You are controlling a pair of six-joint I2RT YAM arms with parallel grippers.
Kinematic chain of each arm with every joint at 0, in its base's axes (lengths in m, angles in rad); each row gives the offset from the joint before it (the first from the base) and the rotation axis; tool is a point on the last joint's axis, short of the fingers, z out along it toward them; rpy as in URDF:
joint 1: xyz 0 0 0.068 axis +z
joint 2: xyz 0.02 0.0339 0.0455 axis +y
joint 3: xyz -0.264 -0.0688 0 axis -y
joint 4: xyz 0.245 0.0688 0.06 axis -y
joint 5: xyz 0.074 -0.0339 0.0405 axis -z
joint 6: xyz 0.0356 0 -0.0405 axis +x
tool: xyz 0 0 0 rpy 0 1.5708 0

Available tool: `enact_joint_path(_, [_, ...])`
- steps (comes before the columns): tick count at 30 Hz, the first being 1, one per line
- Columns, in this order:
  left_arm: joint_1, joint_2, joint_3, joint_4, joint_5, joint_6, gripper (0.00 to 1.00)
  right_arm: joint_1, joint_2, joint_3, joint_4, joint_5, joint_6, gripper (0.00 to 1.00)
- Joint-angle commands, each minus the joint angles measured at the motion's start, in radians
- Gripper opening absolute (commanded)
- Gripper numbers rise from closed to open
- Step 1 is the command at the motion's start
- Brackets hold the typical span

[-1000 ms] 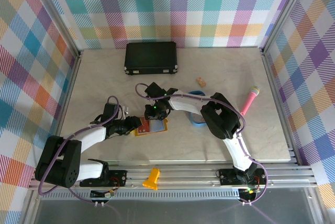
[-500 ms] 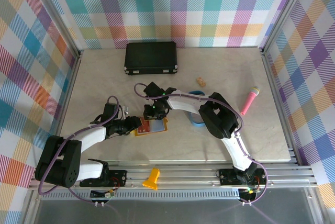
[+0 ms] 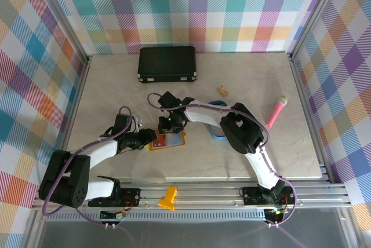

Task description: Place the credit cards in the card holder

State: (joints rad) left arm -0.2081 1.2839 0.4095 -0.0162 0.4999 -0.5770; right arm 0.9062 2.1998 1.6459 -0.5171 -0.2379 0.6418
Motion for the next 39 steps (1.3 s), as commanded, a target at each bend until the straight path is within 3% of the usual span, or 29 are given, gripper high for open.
enact_joint_path(1, [-0.007,0.010,0.003,-0.027,-0.002,0.023,0.43,0.010,0.033,0.032,-0.015,-0.021,-0.003,0.22])
enact_joint_path(15, [-0.007,0.009,-0.001,-0.026,-0.003,0.022,0.43,0.011,0.037,0.037,0.024,-0.078,0.006,0.22])
enact_joint_path(23, [-0.007,0.007,0.001,-0.034,-0.007,0.024,0.43,0.010,-0.061,-0.015,0.026,-0.006,-0.023,0.23])
enact_joint_path(32, [-0.007,-0.027,0.002,-0.037,-0.012,0.027,0.43,-0.027,-0.241,-0.126,-0.033,0.110,-0.140,0.40])
enact_joint_path(39, [-0.008,0.012,0.015,0.008,0.014,0.037,0.43,-0.031,-0.185,-0.033,-0.220,0.182,-0.190,0.44])
